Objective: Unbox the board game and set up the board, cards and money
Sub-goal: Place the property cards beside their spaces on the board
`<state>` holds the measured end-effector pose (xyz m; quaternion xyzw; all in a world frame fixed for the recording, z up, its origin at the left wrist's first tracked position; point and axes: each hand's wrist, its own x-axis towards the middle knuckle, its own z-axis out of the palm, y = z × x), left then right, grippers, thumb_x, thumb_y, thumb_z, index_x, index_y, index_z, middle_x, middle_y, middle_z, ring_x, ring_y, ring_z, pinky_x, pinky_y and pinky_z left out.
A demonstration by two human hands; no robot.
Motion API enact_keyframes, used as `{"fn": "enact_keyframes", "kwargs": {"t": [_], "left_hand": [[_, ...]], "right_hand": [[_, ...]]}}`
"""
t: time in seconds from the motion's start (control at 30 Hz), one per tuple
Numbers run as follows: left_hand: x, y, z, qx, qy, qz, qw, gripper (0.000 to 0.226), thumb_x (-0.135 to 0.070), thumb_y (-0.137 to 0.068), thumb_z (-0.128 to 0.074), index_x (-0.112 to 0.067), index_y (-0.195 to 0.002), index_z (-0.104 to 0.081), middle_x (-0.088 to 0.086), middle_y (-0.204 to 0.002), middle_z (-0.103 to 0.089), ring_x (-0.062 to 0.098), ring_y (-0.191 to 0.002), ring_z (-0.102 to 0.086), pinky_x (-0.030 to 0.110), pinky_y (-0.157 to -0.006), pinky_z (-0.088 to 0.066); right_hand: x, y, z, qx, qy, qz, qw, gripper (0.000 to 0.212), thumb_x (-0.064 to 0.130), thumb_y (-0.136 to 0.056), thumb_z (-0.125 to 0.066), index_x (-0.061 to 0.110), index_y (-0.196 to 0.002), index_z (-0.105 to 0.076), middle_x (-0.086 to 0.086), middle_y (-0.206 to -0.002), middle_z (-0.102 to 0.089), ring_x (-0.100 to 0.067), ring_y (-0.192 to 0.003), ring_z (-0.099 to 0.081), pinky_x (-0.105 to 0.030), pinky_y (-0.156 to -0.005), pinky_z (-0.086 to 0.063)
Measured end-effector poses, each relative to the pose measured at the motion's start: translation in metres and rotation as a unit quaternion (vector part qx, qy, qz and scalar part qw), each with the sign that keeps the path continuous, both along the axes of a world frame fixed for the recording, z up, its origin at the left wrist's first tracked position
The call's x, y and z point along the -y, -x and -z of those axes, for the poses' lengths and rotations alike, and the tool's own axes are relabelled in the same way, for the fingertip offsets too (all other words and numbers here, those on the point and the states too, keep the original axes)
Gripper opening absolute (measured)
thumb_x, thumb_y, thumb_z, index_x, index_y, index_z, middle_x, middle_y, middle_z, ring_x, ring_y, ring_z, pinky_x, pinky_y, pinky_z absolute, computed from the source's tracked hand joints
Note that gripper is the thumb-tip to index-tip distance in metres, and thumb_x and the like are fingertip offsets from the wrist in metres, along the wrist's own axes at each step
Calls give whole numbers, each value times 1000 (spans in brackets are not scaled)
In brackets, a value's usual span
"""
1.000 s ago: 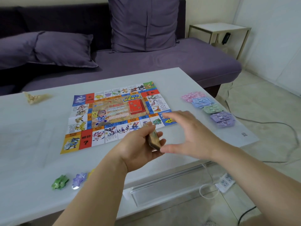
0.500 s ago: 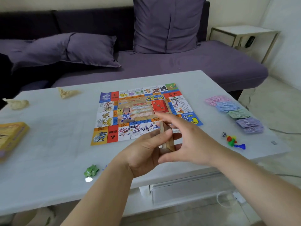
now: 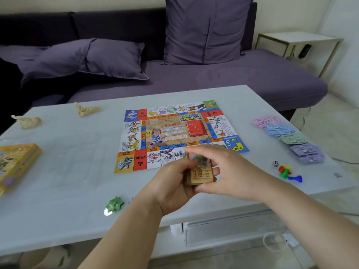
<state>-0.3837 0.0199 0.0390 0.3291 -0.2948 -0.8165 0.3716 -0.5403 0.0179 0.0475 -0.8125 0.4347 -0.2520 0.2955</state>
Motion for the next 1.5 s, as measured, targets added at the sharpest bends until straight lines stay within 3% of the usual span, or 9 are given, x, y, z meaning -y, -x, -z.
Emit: {"fn": "enact_keyframes", "kwargs": {"t": [0.1, 0.2, 0.33, 0.57, 0.77, 0.97, 1.1, 1.3, 1.5], "left_hand": [[0, 6, 5, 39, 21, -19, 999, 25, 0, -95, -38, -1, -103, -62, 16, -93, -72, 21, -77, -71, 29, -69, -58], [1, 11, 6, 56, 41, -35, 997, 21, -2, -94, -45, -3, -105, -63, 13, -90, -72, 17, -76, -70, 26, -70, -59], [2, 16, 8, 85, 51, -54, 994, 17, -4, -94, -49, -8, -99, -64, 9, -84, -73, 15, -73, -70, 23, -64, -57], [2, 25, 13, 136, 33, -79, 987, 16, -1, -91, -54, -11, -101, -61, 8, -83, -72, 16, -69, -69, 25, -61, -58], [4, 29, 11, 98, -38, -96, 990, 13, -1, -95, -45, -3, -101, -57, 14, -85, -71, 21, -70, -69, 30, -63, -60], [14, 17, 11, 70, -81, -182, 977, 24, 1, -95, -45, -9, -115, -53, 16, -90, -71, 23, -68, -71, 30, -56, -59], [15, 13, 9, 67, -82, -183, 977, 20, 0, -96, -45, -10, -111, -55, 15, -86, -73, 24, -70, -72, 30, -55, -58], [16, 12, 10, 70, -73, -178, 979, 20, -1, -96, -45, -11, -110, -55, 15, -88, -73, 24, -71, -72, 31, -57, -59], [14, 12, 8, 71, -66, -173, 980, 20, 0, -96, -45, -12, -109, -55, 15, -93, -72, 24, -74, -71, 32, -59, -60]], "right_hand": [[1, 2, 0, 38, -102, 41, 993, 90, 33, -62, -86, 44, -137, -37, 24, -127, -46, 12, -104, -52, -11, -79, -49], [7, 9, 4, 133, -200, 159, 958, 69, 49, -59, -79, 31, -120, -52, 11, -111, -60, -2, -94, -63, -28, -85, -54], [10, 12, 17, 246, -326, 203, 890, 31, 30, -70, -77, 10, -84, -59, -3, -76, -68, -17, -74, -65, -33, -74, -54], [12, 17, 28, 288, -345, 233, 862, 16, 11, -80, -72, 12, -68, -61, -11, -85, -68, -24, -84, -63, -39, -84, -52], [24, 43, 31, 219, -277, 286, 891, 12, 17, -84, -70, 12, -95, -70, -10, -94, -73, -21, -85, -66, -39, -84, -54], [32, 65, 42, -81, -116, 322, 936, 28, 26, -86, -67, 20, -112, -59, 11, -75, -62, -6, -68, -57, -22, -57, -40], [30, 60, 43, -298, 42, 320, 898, 40, 42, -87, -60, 29, -125, -53, 3, -114, -54, -18, -105, -51, -32, -83, -40], [18, 51, 54, -324, 32, 185, 927, 31, 7, -88, -46, 22, -109, -64, 4, -118, -56, -23, -106, -56, -32, -78, -49], [17, 51, 61, -362, 21, 173, 916, 41, 0, -84, -39, 19, -116, -56, 0, -127, -54, -27, -105, -56, -32, -73, -46]]}}
